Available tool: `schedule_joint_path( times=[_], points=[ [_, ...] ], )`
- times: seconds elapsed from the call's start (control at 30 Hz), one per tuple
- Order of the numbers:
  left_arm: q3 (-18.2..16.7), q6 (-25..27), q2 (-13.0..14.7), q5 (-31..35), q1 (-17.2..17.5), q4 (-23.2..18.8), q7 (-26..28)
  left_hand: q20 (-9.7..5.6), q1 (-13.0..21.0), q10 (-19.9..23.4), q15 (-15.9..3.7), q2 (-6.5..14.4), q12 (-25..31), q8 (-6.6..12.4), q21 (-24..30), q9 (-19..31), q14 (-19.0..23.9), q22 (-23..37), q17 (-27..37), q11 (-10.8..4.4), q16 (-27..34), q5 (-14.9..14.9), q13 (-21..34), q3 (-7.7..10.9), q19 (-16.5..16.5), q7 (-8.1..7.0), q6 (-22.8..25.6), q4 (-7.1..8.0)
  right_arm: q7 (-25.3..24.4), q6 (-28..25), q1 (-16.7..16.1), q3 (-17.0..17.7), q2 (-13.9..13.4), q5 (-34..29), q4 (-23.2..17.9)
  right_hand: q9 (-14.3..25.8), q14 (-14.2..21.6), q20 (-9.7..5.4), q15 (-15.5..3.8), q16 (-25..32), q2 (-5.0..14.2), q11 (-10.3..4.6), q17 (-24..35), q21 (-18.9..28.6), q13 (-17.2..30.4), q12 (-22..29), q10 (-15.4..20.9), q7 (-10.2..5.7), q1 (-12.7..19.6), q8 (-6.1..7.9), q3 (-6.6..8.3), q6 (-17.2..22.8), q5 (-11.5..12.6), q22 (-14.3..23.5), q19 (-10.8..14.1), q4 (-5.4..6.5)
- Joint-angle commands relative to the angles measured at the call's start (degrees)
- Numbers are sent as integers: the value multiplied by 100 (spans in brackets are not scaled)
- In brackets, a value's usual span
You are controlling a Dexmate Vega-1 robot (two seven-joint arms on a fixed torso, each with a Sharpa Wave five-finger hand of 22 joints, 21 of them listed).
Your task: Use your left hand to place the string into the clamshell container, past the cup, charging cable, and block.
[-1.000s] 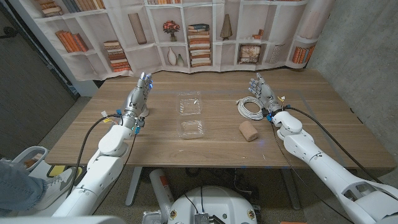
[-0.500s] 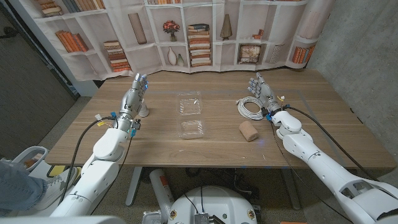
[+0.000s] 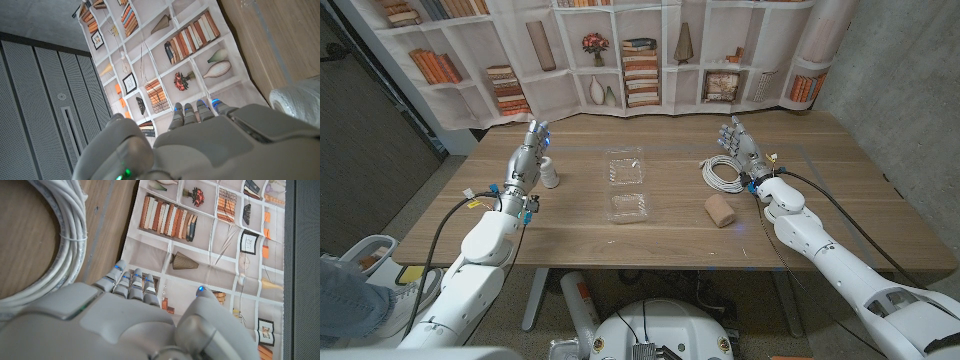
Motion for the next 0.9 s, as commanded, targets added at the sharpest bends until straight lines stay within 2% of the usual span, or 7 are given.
schedule_joint_path(
  times=[0.03, 0.9],
  points=[
    [-167, -66, 4, -61, 206, -75, 69, -27, 62, 38, -7, 14, 20, 3, -8, 7, 20, 14, 16, -8, 8, 28, 28, -24, -19, -1, 34, -13, 28, 15, -7, 20, -4, 25, -3, 19, 29, 2, 1, -2, 50, 29, 33, -20, 19, -4, 31, 2, 13, -7, 10, 43, -17, 22, 50, -25],
    [-502, -114, -70, -162, 516, -42, 121, 0, 101, 124, -12, 22, 20, 7, -11, 7, 116, 14, 17, -29, 17, 25, 29, -61, 52, -15, 130, -25, 31, -49, -34, 9, -40, 30, -96, 19, 27, -11, 6, -8, 66, 17, 33, -72, 20, -13, 34, 11, 27, -13, 1, 35, -31, 23, 84, -45]
  ],
)
